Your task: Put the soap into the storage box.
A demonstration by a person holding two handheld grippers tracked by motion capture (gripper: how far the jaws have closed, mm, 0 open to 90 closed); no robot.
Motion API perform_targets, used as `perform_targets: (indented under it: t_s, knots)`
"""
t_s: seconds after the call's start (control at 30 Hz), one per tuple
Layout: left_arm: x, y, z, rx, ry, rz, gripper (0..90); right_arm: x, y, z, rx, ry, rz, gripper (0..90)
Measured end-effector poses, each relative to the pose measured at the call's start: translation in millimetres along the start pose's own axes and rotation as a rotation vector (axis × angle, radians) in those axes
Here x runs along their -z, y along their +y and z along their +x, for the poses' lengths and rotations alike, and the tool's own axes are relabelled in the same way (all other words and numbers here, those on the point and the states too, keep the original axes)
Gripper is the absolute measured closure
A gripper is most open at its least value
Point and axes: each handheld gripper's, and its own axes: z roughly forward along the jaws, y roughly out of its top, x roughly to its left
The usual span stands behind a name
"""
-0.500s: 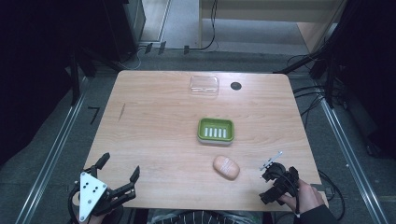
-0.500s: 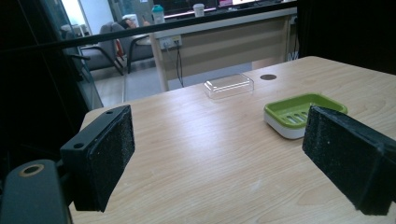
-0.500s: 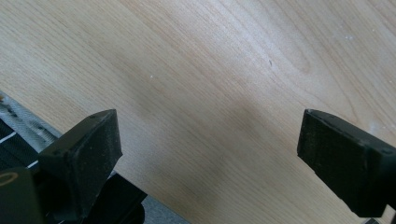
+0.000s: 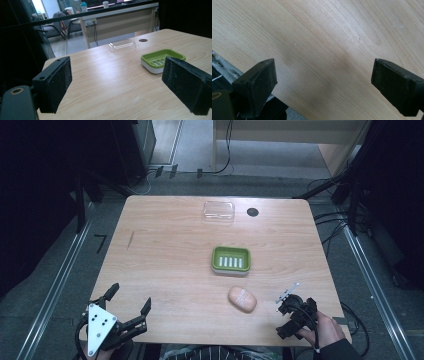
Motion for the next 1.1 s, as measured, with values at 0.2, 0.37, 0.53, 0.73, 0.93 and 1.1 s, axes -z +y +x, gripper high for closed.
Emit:
perform_targets:
  t_s: [0.2,0.37,0.53,0.73,0.93,1.1]
  knots:
    - [-0.6,0.1,0.1,0.001,-0.001,0.001,9.6,1.1,3.6,0.9,0.015,-0.016,-0.013,6.4]
    - [-0.6,-0.7,1.9,0.004,-0.007,0.007,9.6,1.6,11.5,4.5,0.036,-0.031,-0.02,5.9]
    - [-0.9,-1.0,1.3,0.0,-0.012,0.005,9.6,2.1,18.4,7.1,0.042,-0.035,-0.025,5.7]
    - [-1.4,-1.0,2.6,0.005,-0.01,0.017,9.6,2.7,30.1,12.3,0.054,-0.036,-0.041,5.3]
    - [-3.0,-0.1,1.0,-0.002,-0.015,0.019,9.6,1.8,42.5,20.2,0.09,-0.042,-0.047,5.3]
    - [-1.7,-0.6,2.3,0.004,-0.012,0.016,9.6,0.8,49.9,24.3,0.112,-0.043,-0.047,4.9]
